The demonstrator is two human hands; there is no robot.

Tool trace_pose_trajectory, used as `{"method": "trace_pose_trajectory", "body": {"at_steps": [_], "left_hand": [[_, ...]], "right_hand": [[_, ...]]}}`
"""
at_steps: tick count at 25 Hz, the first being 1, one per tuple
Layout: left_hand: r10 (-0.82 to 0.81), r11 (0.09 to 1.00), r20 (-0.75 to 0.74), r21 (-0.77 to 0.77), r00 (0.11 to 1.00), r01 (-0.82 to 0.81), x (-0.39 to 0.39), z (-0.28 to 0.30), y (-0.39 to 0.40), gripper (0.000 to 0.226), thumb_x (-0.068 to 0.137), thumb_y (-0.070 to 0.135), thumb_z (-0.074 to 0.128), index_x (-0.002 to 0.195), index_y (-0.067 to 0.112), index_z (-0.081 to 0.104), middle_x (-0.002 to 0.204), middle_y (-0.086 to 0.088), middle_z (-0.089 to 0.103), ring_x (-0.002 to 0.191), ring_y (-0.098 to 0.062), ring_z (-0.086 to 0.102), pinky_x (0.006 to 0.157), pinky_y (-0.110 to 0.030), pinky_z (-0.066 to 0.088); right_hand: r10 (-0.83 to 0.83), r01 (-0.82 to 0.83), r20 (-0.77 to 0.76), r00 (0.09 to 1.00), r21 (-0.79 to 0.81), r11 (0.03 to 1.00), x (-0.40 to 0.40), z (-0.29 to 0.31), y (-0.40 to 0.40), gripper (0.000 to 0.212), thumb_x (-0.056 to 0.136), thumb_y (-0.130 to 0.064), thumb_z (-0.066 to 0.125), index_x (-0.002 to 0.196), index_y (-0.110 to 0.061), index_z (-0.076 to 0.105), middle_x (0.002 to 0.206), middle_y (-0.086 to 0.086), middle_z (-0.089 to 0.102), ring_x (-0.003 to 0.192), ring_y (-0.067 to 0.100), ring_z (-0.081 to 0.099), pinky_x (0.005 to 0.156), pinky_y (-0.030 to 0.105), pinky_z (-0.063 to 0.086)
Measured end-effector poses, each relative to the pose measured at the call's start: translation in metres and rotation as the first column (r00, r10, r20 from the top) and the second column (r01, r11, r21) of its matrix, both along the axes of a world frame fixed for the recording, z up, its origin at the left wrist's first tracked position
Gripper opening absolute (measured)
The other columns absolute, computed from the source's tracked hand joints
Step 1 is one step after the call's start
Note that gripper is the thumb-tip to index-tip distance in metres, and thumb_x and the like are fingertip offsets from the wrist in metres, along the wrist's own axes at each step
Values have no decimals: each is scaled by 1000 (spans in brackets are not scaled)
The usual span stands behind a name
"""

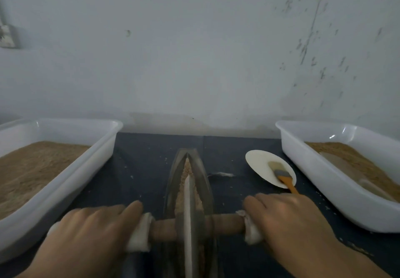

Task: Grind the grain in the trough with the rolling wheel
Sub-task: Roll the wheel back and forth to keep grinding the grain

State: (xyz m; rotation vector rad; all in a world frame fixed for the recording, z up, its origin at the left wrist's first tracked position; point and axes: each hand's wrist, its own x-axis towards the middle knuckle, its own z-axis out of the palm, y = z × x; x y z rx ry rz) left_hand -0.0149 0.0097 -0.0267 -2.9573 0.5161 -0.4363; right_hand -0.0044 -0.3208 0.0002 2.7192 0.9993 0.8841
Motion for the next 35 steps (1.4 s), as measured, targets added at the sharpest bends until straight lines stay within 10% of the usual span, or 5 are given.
{"method": "trace_pose_trajectory", "body": {"at_steps": [4,8,19,29,35], "left_hand": [[92,984,72,147,993,-102,21,17,-24,42,57,46,71,82,42,38,59,17,44,48,-3,45,44,-19,11],[200,971,138,108,970,-215,89,29,-35,19,84,36,57,94,35,41,83,9,56,76,-16,58,59,-29,32],[-106,993,172,-30,979,113,8,-8,-5,45,58,61,67,89,47,37,63,22,45,56,0,55,52,-27,48],[204,976,135,42,970,-212,93,30,-35,23,87,39,56,95,32,36,93,9,61,77,-12,56,64,-27,37],[-185,981,149,-25,971,190,-16,15,-14,22,76,47,51,89,40,35,67,19,46,57,-2,51,52,-23,40]], "right_hand": [[-173,159,-185,967,-87,983,37,-11,8,38,62,-34,76,83,-30,45,73,-6,60,62,15,58,53,38,50],[-335,335,-208,919,-38,942,108,-6,32,22,84,-36,60,98,-27,46,95,1,66,84,27,61,63,35,40],[-161,136,-213,964,-127,983,10,-2,2,38,55,-40,73,78,-31,45,65,-8,56,50,14,52,43,24,16],[-315,309,-140,939,-62,949,112,7,45,24,83,-26,63,102,-21,49,97,4,66,83,30,61,61,35,33],[-139,117,-204,969,-116,986,5,-3,8,47,52,-38,81,86,-33,48,73,-8,59,59,10,57,47,23,40]]}}
